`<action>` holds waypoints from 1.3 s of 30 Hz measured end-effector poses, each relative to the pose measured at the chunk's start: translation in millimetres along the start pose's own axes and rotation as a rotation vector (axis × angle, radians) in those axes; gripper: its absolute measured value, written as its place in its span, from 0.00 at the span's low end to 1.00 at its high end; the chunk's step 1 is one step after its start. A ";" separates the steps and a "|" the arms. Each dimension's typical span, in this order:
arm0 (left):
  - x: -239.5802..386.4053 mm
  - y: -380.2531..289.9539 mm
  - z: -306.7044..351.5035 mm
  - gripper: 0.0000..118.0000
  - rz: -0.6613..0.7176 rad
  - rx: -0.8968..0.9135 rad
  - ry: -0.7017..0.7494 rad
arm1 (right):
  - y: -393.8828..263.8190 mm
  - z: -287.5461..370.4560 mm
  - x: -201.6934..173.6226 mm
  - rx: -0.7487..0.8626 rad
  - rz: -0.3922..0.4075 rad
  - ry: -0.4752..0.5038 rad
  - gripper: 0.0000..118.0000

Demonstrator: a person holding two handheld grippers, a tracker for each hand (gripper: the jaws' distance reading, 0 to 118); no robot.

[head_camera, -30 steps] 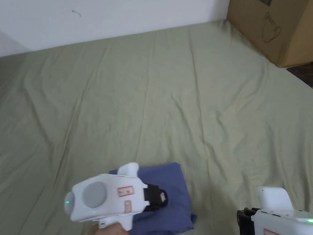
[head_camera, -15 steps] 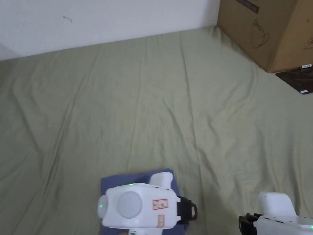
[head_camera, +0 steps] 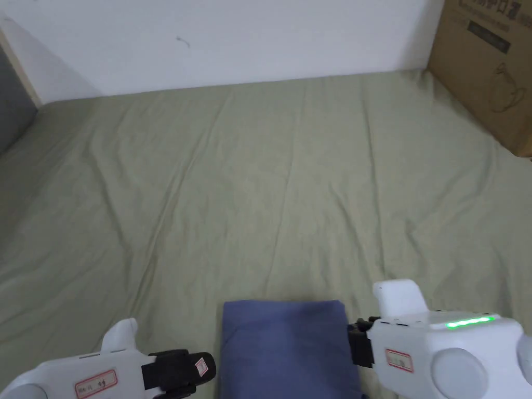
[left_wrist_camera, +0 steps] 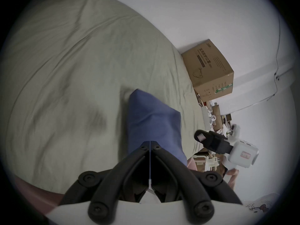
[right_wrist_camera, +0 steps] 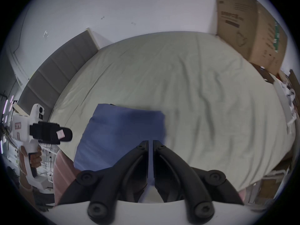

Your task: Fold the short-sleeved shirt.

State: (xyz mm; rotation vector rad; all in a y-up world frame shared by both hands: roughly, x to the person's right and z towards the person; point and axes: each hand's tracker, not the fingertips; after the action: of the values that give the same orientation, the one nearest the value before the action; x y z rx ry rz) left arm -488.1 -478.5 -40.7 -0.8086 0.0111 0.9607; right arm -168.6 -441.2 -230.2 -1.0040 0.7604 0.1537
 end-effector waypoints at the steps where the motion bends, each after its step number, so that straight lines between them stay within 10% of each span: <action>1: -6.5 -0.9 -0.7 0.05 0.015 -0.010 -0.015 | 1.6 -14.6 -2.6 -0.025 -0.005 0.020 0.05; 5: -21.4 -10.9 -10.8 0.80 0.101 -0.029 -0.101 | -9.7 -72.0 -4.7 -0.168 0.003 -0.031 0.05; 11: -33.3 -0.5 -43.4 0.94 0.192 -0.050 -0.208 | -5.6 -63.8 0.4 -0.141 -0.054 -0.020 0.05; 17: -40.1 6.9 -96.7 0.85 0.286 -0.166 -0.311 | -9.0 -64.1 -7.3 -0.139 -0.045 -0.047 0.05; 19: -45.1 5.9 -105.4 0.36 0.296 -0.159 -0.325 | -7.9 -62.3 -9.1 -0.141 -0.040 -0.053 0.05; 20: -42.7 7.2 -112.0 0.30 0.287 -0.189 -0.222 | -7.1 -61.7 -10.0 -0.142 -0.037 -0.063 0.05; 30: -63.0 50.4 -33.8 0.28 0.071 -0.155 -0.072 | 1.4 -40.7 -28.6 -0.100 -0.027 -0.070 0.05; 39: -149.8 143.0 124.7 0.27 -0.048 -0.045 0.535 | 3.0 -44.5 -43.8 -0.105 -0.001 -0.062 0.05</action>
State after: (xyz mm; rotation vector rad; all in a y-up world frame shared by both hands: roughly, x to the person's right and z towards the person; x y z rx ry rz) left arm -723.3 -465.7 13.6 -1.0833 0.4319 0.6780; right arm -224.7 -466.0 -218.0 -1.0940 0.7009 0.2253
